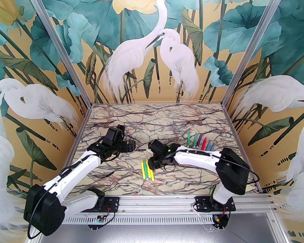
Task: Open the pen caps
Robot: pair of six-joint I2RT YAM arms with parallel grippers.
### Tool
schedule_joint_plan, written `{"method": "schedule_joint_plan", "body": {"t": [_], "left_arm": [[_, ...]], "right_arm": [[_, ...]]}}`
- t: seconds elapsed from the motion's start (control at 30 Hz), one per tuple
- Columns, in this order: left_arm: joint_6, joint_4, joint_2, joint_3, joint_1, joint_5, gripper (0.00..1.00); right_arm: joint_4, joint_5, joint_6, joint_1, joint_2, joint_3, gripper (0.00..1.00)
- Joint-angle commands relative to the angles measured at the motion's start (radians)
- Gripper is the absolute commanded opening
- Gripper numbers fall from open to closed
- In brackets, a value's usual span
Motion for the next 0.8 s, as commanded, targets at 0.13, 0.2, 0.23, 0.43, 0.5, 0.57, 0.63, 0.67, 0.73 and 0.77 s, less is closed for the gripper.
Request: {"method": "schedule_joint_plan", "body": {"t": [0.13,0.2,0.23,0.43,0.5,0.57,0.63,0.67,0.73,0.77], "left_arm": [[-0.019,0.016,-0.021,-0.012,-0.002,-0.032,0.93],[-0.02,0.017,-0.022,-0.015,-0.003,-0.034,0.93],[-0.02,0.019,-0.022,-0.015,-0.003,-0.034,0.93],[-0.018,0.019,-0.019,-0.014,-0.002,-0.034,0.93],[-0.019,0.018,-0.018,-0.015,-0.003,-0.034,0.93],[-0.019,0.017,-0.018,-0.015,-0.003,-0.035,0.93],[-0.019,0.016,-0.017,-0.015,-0.004,-0.035,0.93],[-0.019,0.017,-0.018,-0.015,-0.002,-0.036,0.93],[-0.02,0.016,-0.016,-0.016,-0.002,-0.038,0.93],[-0.02,0.016,-0.015,-0.014,-0.003,-0.038,0.94]], "right_arm": [[-0.053,0.052,0.015,0.038,0.064,0.067,0.44],[-0.054,0.055,0.021,0.041,0.073,0.067,0.45],[-0.054,0.055,0.025,0.041,0.078,0.068,0.44],[-0.051,0.052,0.035,0.046,0.096,0.064,0.44],[-0.045,0.051,0.037,0.047,0.103,0.064,0.43],[-0.043,0.057,0.046,0.049,0.113,0.061,0.43],[-0.035,0.05,0.049,0.05,0.122,0.06,0.43],[-0.034,0.046,0.049,0.05,0.126,0.06,0.43],[-0.031,0.042,0.049,0.053,0.134,0.061,0.42],[-0.032,0.041,0.05,0.054,0.137,0.061,0.42]]}}
